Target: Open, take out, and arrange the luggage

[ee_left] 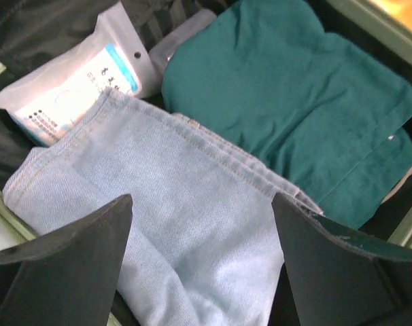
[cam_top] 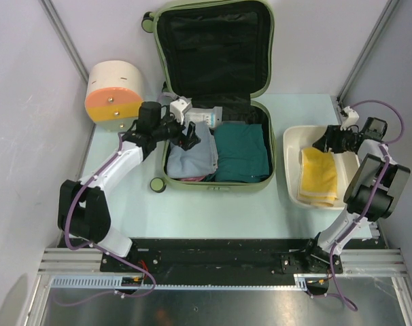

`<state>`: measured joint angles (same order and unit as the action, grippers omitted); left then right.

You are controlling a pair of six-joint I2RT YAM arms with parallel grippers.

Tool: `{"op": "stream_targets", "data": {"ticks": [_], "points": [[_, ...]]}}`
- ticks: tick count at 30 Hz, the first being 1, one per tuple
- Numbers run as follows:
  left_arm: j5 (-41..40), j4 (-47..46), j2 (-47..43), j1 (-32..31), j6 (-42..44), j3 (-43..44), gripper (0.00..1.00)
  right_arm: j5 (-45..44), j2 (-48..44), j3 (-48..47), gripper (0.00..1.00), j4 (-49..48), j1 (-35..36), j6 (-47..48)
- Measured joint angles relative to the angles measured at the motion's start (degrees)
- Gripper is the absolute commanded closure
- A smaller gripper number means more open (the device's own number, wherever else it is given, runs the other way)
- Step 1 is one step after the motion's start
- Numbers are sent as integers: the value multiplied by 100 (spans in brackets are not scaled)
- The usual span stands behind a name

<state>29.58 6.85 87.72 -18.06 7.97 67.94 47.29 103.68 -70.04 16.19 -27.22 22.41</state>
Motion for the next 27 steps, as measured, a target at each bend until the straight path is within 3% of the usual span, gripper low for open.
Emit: {"op": "stream_targets", "data": {"ticks": [4, 13, 16, 20, 27], "points": [[-195, 844, 17, -4, 800, 138, 13, -352, -295, -9, 20, 129, 92, -297], [-894, 1777, 376, -586, 2892, 175, 9, -896, -1499, -79, 18, 415, 970, -1056], [-876, 1902, 723, -844, 3110, 271, 6, -929, -1615, -92, 18, 413, 1399, -1388], [-671, 1947, 1075, -1054, 3161, 463, 1, -1051, -1615, -92, 7, 417, 1941, -1801], [-188, 1945, 1202, -1211, 3217, 540, 5, -1342, -1563, -92, 0, 247, 2914, -2752]]}}
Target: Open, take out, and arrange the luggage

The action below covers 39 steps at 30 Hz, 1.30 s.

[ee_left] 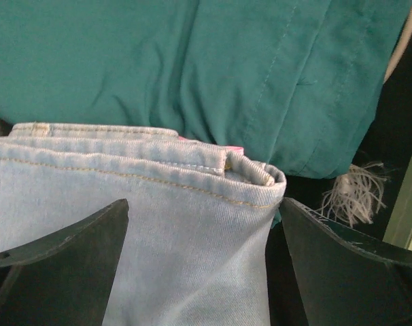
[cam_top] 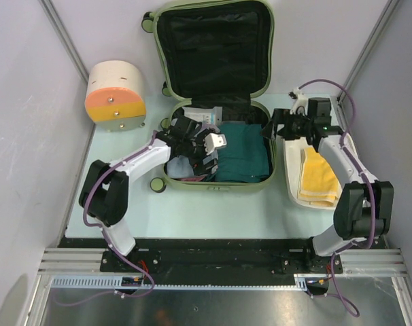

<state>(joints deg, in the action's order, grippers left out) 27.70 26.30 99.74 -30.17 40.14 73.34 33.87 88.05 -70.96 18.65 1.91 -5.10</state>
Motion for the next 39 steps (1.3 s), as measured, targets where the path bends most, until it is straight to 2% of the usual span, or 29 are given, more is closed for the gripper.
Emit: {"op": "stream_targets", "data": {"ticks": [1, 2, 4, 5, 7, 8, 10, 11, 14, 20, 26, 31, 39], "points": [[46, 2, 2, -11, 13, 0, 9, -50, 37, 0, 0, -46, 142, -160], [76, 7, 4, -11, 31, 0, 19, -87, 76, 0, 0, -70, 234, -271], [109, 2, 24, -17, 52, 4, 27, -164, 199, 0, 0, -129, 474, -522], [111, 7, 55, -20, 44, 22, 37, -186, 267, 0, 0, -160, 592, -623], [118, 9, 164, -15, 0, 83, 48, -201, 415, 0, 0, -229, 793, -798], [120, 7, 229, 0, -37, 125, 60, -203, 481, 0, 0, -264, 901, -866], [125, -7, 319, 33, -138, 184, 72, -203, 595, 0, 1, -330, 1091, -994], [133, -28, 337, 57, -179, 197, 86, -205, 629, 0, 1, -361, 1158, -1038], [264, -72, 332, 205, -304, 225, 97, -201, 789, 0, 4, -498, 1416, -1233], [549, -120, 63, 553, -420, 221, 100, -101, 1141, 0, 9, -970, 1692, -1707], [619, -201, -313, 892, -442, 208, 100, 129, 1534, -15, 10, -1491, 1941, -2245], [697, -264, -350, 975, -463, 120, 100, 271, 1943, -190, 14, -1869, 2159, -2627], [706, -302, -352, 975, -459, 59, 100, 323, 2579, -682, 8, -2116, 2406, -2999]]}}
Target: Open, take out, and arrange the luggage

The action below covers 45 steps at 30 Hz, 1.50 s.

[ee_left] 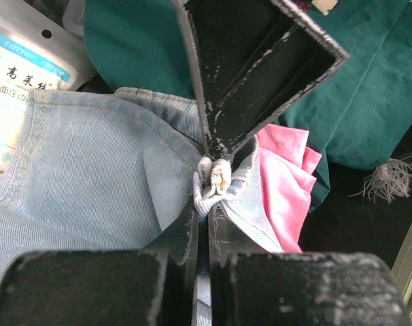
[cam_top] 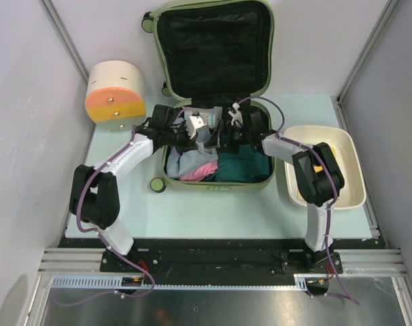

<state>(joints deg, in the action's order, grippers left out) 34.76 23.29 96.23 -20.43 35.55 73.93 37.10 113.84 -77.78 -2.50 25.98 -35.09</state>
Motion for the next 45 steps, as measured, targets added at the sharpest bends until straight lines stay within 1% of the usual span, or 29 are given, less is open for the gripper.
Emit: {"op": "stream_targets", "data": {"ticks": [3, 6, 8, 13, 17, 18, 20, 21, 23, 24, 26, 27, 28, 29, 30, 31, 32, 33, 34, 36, 37, 39, 41, 45], "points": [[0, -2, 0, 11, 0, -11, 100, -50, 175, -164, 8, 15, 31, -120], [2, -4, -2, 15, 4, -15, 100, -146, 345, -374, 16, 111, 55, -188], [4, -31, -13, 15, 22, -48, 100, -186, 413, -448, 16, 138, 72, -232], [7, -61, -55, 15, 50, -153, 100, -468, 435, -586, 1, 549, 105, -275], [11, -103, -116, 15, 74, -227, 100, -734, 433, -636, 0, 892, 105, -264], [17, -109, -131, 15, 92, -238, 100, -778, 433, -638, 7, 927, 103, -264], [35, -125, -140, 15, 94, -249, 100, -815, 433, -638, 16, 975, 103, -269], [42, -129, -140, 15, 94, -249, 98, -811, 433, -636, 26, 973, 103, -275], [48, -131, -140, 15, 96, -254, 93, -745, 433, -636, 34, 949, 107, -326], [52, -133, -140, 15, 96, -254, 81, -680, 435, -636, 40, 920, 107, -389], [63, -140, -140, 15, 120, -258, 68, -538, 435, -636, 42, 791, 107, -529], [70, -138, -140, 15, 140, -260, 55, -472, 435, -636, 48, 737, 107, -584], [85, -142, -144, 15, 144, -269, 50, -417, 435, -636, 55, 671, 105, -645], [96, -153, -155, 15, 162, -295, 47, -361, 433, -638, 66, 595, 107, -695], [107, -153, -179, 15, 168, -330, 41, -315, 435, -636, 72, 522, 107, -719], [107, -155, -219, 15, 151, -382, 40, -278, 433, -638, 80, 463, 107, -730], [107, -151, -264, 15, 140, -437, 38, -254, 435, -638, 91, 400, 107, -780], [109, -153, -317, 15, 103, -492, 30, -219, 435, -640, 96, 356, 107, -820], [109, -151, -372, 15, 52, -535, 29, -192, 435, -647, 100, 323, 107, -890], [101, -197, -483, 15, -109, -608, 26, -149, 435, -664, 100, 280, 114, -942], [96, -245, -520, 15, -232, -636, 11, -136, 435, -680, 100, 262, 118, -977], [48, -435, -616, 9, -487, -748, 9, -114, 435, -737, 100, 236, 133, -1058], [-83, -704, -745, -33, -833, -946, 9, -81, 444, -815, 100, 170, 160, -1163], [-693, -1329, -1086, -297, -1244, -1523, 10, -59, 455, -992, 100, 22, 247, -1355]]}}
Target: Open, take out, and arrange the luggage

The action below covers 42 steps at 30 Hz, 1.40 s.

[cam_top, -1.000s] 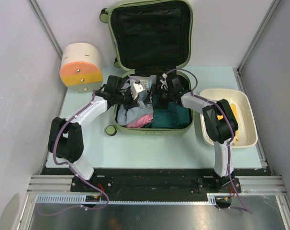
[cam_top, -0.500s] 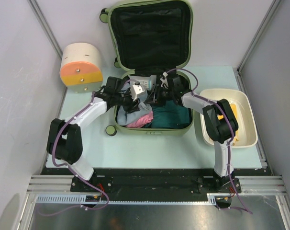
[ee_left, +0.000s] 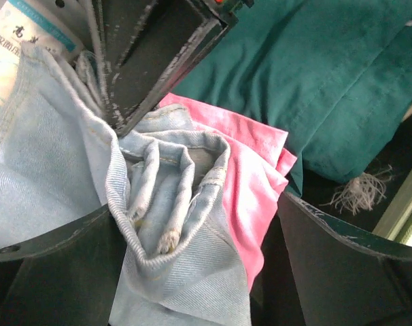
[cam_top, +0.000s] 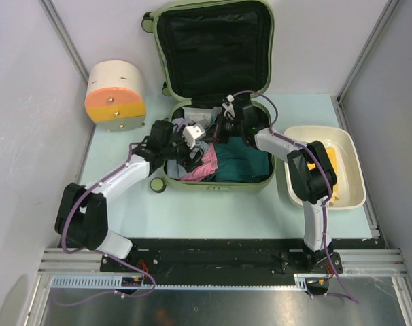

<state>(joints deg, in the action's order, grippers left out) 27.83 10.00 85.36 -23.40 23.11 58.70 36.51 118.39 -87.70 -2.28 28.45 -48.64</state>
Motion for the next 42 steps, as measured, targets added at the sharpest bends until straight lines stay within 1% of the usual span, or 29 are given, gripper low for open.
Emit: {"op": "stream_targets", "data": {"ticks": [4, 7, 10, 11, 13, 14, 17, 18, 19, 20, 22, 23, 24, 25, 26, 28, 29, 31, 32, 33, 35, 36, 42], "points": [[-785, -514, -83, -354, -203, -319, 13, -2, 0, -46, 100, -74, 83, -120], [-1403, -874, -72, -463, -369, -417, 17, -2, 0, -44, 100, -79, 103, -195], [-1821, -1172, -4, -509, -483, -415, 22, -4, 0, -44, 100, -90, 109, -247], [-1989, -1261, 46, -531, -520, -415, 26, -7, 0, -46, 100, -103, 109, -273], [-2232, -1401, 177, -597, -579, -413, 31, -9, 0, -46, 100, -122, 114, -328], [-2343, -1445, 245, -640, -612, -413, 36, -11, 0, -46, 100, -127, 114, -345], [-2564, -1558, 376, -737, -658, -413, 42, -33, 0, -46, 100, -127, 114, -385], [-2608, -1574, 389, -750, -660, -413, 46, -44, 0, -46, 100, -127, 114, -387], [-2640, -1596, 404, -763, -660, -413, 52, -57, 0, -46, 100, -127, 116, -396], [-2667, -1615, 415, -763, -664, -413, 66, -68, 0, -46, 100, -129, 118, -413], [-2717, -1635, 426, -761, -704, -413, 84, -70, 0, -46, 100, -133, 120, -435], [-2734, -1641, 426, -761, -708, -413, 98, -68, 0, -46, 100, -133, 120, -439], [-2732, -1646, 426, -761, -723, -413, 100, -72, 0, -46, 100, -138, 120, -442], [-2717, -1650, 424, -758, -710, -413, 100, -96, 0, -46, 99, -146, 118, -448], [-2712, -1652, 424, -756, -745, -413, 100, -98, 0, -46, 83, -146, 118, -446], [-2640, -1655, 411, -728, -765, -417, 100, -107, 0, -50, 64, -142, 118, -455], [-2583, -1657, 393, -693, -774, -428, 100, -98, 0, -59, 46, -144, 116, -439], [-2481, -1672, 337, -636, -809, -466, 100, -70, 0, -105, 31, -125, 96, -387], [-2413, -1679, 284, -592, -817, -498, 100, -57, -2, -138, 13, -107, 70, -323], [-2376, -1679, 240, -560, -828, -518, 100, -46, -11, -162, 7, -87, 57, -293], [-2267, -1681, 153, -455, -868, -538, 100, -37, -70, -188, 1, -2, -13, -166], [-2240, -1687, 129, -404, -879, -538, 100, -42, -116, -192, 0, 81, -63, -96], [-2068, -1698, 111, -227, -927, -538, 100, -111, -437, -197, 0, 699, -363, 72]]}}
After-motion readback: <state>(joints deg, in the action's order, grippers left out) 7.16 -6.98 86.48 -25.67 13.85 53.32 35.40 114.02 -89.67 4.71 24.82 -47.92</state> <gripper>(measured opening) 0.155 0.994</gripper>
